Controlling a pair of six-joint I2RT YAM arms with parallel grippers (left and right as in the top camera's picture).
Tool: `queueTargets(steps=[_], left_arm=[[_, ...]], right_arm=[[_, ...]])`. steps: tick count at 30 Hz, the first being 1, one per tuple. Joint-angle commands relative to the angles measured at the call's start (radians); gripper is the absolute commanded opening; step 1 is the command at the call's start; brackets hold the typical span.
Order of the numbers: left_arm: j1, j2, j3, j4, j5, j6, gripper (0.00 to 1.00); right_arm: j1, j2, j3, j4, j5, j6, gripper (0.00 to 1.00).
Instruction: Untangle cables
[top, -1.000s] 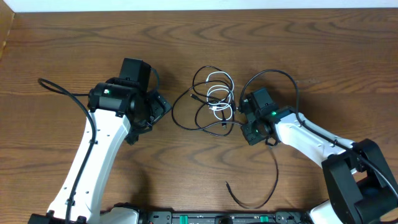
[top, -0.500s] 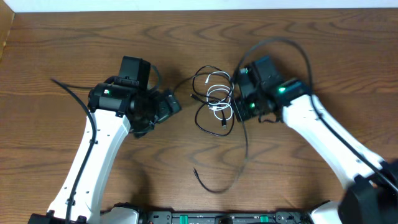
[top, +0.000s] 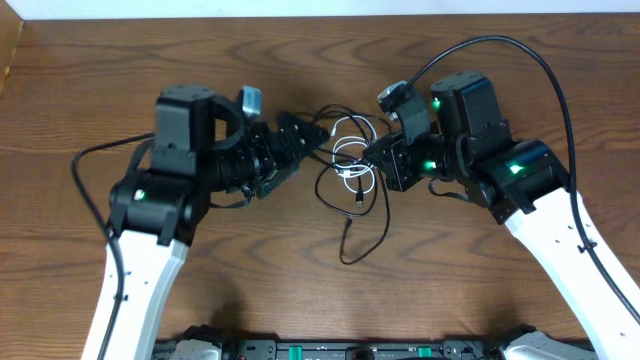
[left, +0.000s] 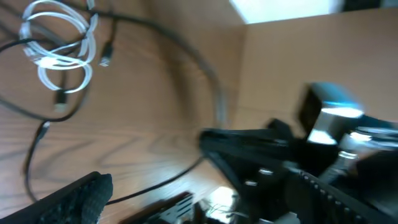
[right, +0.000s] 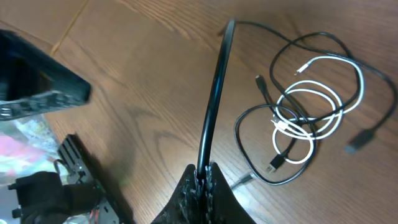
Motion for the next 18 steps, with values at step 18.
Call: queueTargets(steps=[18], left_arm=[[0.002,-0.032,-0.002,0.04,0.033,-0.282,0.85]], right_arm=[[0.151,-0.005,0.012,0.219,-0.391,0.021,0.01]])
